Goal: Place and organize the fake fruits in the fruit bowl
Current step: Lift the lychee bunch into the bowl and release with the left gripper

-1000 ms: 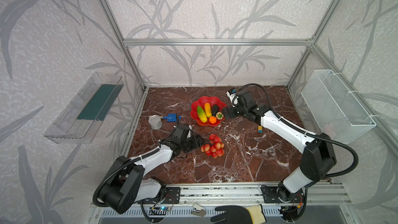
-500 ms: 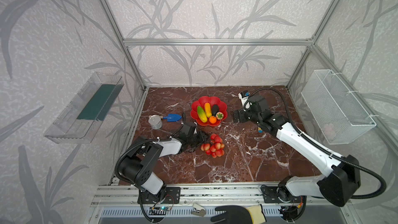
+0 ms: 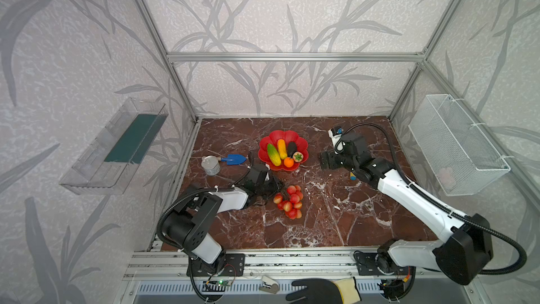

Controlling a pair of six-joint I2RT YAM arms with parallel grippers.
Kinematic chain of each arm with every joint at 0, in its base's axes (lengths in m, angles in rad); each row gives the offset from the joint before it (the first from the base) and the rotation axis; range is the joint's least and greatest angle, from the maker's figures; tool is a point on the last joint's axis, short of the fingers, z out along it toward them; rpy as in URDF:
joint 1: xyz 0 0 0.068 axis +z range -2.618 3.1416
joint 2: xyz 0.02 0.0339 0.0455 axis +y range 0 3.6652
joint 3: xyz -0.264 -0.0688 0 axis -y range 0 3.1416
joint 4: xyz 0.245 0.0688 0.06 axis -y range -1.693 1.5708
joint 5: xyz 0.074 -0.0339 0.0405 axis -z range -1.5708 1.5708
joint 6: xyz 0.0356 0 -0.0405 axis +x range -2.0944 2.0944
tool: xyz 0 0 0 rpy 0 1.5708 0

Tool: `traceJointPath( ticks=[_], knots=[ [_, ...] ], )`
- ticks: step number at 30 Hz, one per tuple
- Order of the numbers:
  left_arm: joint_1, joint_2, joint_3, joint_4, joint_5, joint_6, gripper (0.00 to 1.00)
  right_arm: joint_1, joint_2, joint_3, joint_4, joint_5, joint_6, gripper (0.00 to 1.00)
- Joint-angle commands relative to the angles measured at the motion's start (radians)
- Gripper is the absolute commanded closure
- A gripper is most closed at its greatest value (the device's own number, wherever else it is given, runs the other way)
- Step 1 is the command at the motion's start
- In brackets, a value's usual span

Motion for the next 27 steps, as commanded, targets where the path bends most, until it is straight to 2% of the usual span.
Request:
traceJointPath(
  ticks=[1, 3, 9, 12, 16, 22, 27],
  knots=[
    [-0.005, -0.065, 0.009, 0.046, 0.031, -0.016, 0.96, -0.004, -0.037, -0.012, 0.029, 0.002, 0.017, 0.01],
    [-0.004, -0.1, 0.015, 0.04, 0.05, -0.007, 1.0, -0.006, -0.043, -0.02, 0.037, 0.002, 0.021, 0.01],
    [-0.004, -0.234, 0.087, -0.131, 0.077, 0.078, 1.0, -0.009, -0.054, -0.031, 0.048, 0.002, 0.032, 0.01],
    [-0.002, -0.308, 0.157, -0.26, 0.062, 0.159, 1.0, -0.011, -0.06, -0.034, 0.048, -0.001, 0.035, 0.01],
    [0.011, -0.363, 0.219, -0.297, 0.027, 0.217, 1.0, -0.015, -0.076, -0.043, 0.05, 0.0, 0.037, 0.01],
    [0.075, -0.276, 0.423, -0.411, 0.04, 0.372, 1.0, -0.031, -0.112, -0.061, 0.036, 0.0, 0.039, 0.01],
    [0.17, -0.132, 0.539, -0.36, 0.1, 0.39, 1.0, -0.049, -0.168, -0.085, 0.026, -0.001, 0.034, 0.01]
  ],
)
